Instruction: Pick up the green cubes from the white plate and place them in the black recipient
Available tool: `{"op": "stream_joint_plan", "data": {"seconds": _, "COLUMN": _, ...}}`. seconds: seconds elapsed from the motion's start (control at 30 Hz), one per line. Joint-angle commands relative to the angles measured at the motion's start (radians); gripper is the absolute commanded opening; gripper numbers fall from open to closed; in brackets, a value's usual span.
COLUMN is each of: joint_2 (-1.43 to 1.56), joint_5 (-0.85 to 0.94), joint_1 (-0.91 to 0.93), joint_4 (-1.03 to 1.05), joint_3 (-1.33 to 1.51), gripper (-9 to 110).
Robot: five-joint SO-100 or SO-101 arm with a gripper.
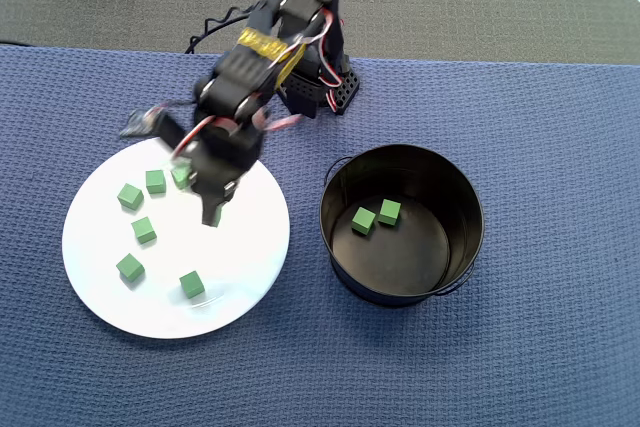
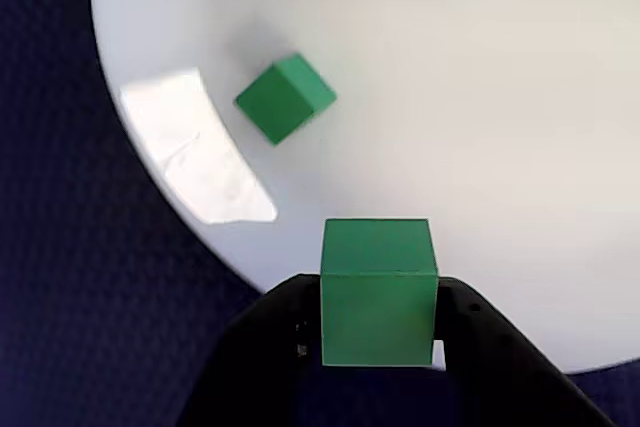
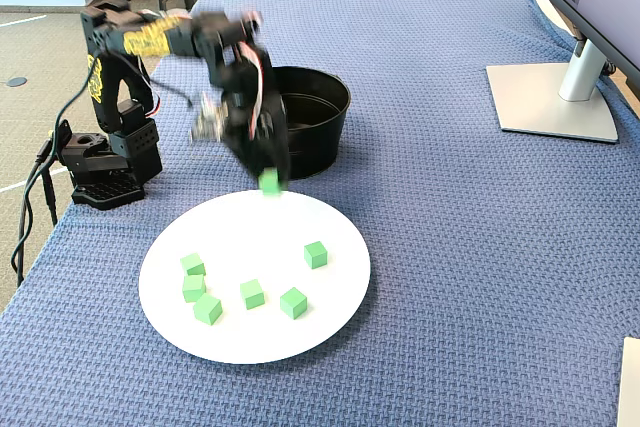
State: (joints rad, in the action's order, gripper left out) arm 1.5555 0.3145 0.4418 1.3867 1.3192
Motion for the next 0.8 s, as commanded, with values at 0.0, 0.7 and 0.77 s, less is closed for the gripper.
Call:
{"op": "stream_joint_plan", "data": {"seconds": 0.0, "joint_2": 0.261, "joint_5": -0.041, "joint_1": -0.098, "joint_4": 0.095, "joint_3": -0.025, "gripper": 0}}
{"op": "stream_joint_plan", "data": {"seconds": 0.7, "joint_2": 0.261, "joint_5": -0.334, "joint_1": -0.815, "joint_4": -0.232, "joint_3": 0.374, "gripper": 0}}
{"op": "stream_joint_plan", "data": {"seconds": 0.77, "joint_2": 0.244, "joint_5": -0.342, "joint_1": -0.822, "joint_4": -0.233, "joint_3": 0.367, "gripper": 2}}
